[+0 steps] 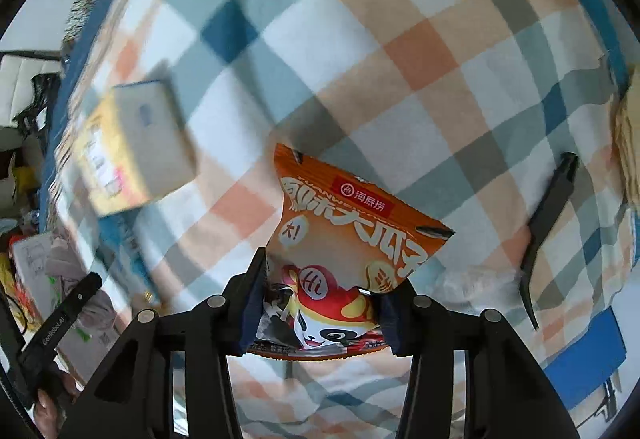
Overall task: Organize soft objects
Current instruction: 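Grasp the lilac cloth with the left tool while the right tool grasps the panda bag, then carry the cloth and panda bag into the box and release both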
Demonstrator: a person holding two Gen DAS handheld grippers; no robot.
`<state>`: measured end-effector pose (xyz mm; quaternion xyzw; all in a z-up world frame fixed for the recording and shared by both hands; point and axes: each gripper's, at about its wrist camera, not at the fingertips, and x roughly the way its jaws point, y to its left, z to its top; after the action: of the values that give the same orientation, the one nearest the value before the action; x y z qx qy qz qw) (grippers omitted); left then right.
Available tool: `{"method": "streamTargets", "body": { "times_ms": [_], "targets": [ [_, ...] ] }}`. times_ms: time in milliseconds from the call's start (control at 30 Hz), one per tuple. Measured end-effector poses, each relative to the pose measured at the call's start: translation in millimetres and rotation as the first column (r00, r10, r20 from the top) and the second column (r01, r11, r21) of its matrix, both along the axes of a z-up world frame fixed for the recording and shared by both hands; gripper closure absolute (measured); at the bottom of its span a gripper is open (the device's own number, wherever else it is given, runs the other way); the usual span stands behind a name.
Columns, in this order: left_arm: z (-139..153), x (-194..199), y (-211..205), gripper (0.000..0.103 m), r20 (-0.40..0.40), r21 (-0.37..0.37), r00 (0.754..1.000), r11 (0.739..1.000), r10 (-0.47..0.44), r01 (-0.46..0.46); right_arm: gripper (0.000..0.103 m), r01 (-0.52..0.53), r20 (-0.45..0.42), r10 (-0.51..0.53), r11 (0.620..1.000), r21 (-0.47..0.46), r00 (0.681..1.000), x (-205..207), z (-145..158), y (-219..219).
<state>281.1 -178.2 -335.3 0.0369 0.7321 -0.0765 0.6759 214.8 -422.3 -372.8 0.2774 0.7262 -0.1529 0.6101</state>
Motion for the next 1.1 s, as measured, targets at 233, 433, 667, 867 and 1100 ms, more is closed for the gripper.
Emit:
{"method": "streamTargets", "body": {
  "times_ms": [233, 433, 667, 867, 1100],
  "targets": [
    [70, -29, 18, 0.074, 0.090, -0.089, 0.996, 0.996, -0.010, 0.018, 0.053, -0.109, 0.103, 0.110, 0.994, -0.019, 0.989, -5, 59, 45],
    [119, -52, 71, 0.074, 0.184, -0.136, 0.983, 0.990, -0.004, 0.030, 0.053, -0.242, 0.200, 0.242, 0.970, -0.024, 0.949, -5, 113, 92],
    [145, -61, 150, 0.074, 0.236, -0.145, 0.970, 0.989, 0.066, -0.032, 0.053, -0.409, 0.305, 0.386, 0.913, 0.012, 0.871, -5, 159, 203],
    [165, -71, 235, 0.074, 0.280, -0.103, 0.945, 0.984, 0.169, -0.146, 0.053, -0.532, 0.351, 0.492, 0.847, 0.019, 0.796, -6, 178, 292],
    [168, -76, 310, 0.074, 0.291, -0.087, 0.926, 0.971, 0.240, -0.224, 0.053, -0.613, 0.348, 0.570, 0.790, 0.020, 0.745, -4, 180, 379]
  ]
}}
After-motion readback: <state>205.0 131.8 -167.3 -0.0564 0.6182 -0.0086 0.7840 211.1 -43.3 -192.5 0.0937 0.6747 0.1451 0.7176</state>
